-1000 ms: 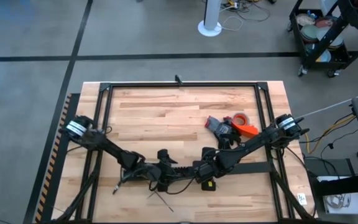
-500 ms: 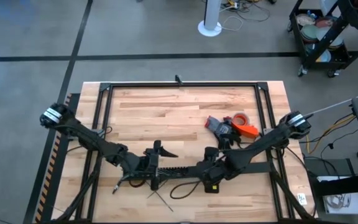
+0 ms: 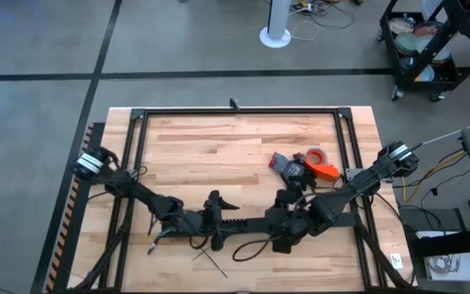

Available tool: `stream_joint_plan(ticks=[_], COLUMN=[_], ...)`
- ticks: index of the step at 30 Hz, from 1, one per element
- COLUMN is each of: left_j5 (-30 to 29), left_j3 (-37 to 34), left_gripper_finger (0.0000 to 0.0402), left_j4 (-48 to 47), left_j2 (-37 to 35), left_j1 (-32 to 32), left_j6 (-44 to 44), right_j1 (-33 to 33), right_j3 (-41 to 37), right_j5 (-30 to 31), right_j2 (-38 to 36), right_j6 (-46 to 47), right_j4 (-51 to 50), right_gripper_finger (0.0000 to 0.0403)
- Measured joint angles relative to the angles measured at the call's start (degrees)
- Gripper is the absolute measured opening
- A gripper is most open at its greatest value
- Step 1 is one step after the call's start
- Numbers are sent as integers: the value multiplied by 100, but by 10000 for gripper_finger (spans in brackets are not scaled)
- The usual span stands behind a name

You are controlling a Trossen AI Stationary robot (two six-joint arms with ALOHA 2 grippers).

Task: Ziptie cables
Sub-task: Insert the black cable duct cover into the black cable duct

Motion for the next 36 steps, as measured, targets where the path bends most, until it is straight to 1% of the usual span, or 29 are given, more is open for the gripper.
stream_joint_plan(ticks=[3, 8, 11, 15, 17, 20, 25, 30, 36], left_j5=[175, 286, 551, 557, 560, 561, 532, 511, 509], left_j3=[4, 7, 9, 30, 116, 310, 615, 660, 645], left_gripper_finger=[361, 395, 391, 389, 388, 388, 388, 388, 387], left_j4=[92, -9, -10, 55, 60, 47, -528, -642, -833], left_j2=[230, 441, 646, 992, 1154, 1392, 1679, 1690, 1670], left_j1=[-11, 28, 59, 63, 63, 65, 80, 109, 120], left_j6=[-71, -86, -119, -178, -180, -80, -51, -130, -296], right_j1=[11, 44, 59, 60, 59, 62, 62, 46, -90], right_j3=[-53, -171, -399, -853, -1046, -1275, -1300, -1224, -1308], right_j5=[-2, -10, -14, -198, -355, -411, -411, -411, -477], right_j2=[0, 0, -2, 82, 79, 76, 72, 72, 96], right_j6=[144, 305, 416, 633, 731, 753, 703, 410, 34], right_j4=[39, 57, 66, 394, 704, 1095, 1105, 1087, 1057], right_gripper_finger=[318, 323, 320, 317, 316, 318, 324, 325, 325])
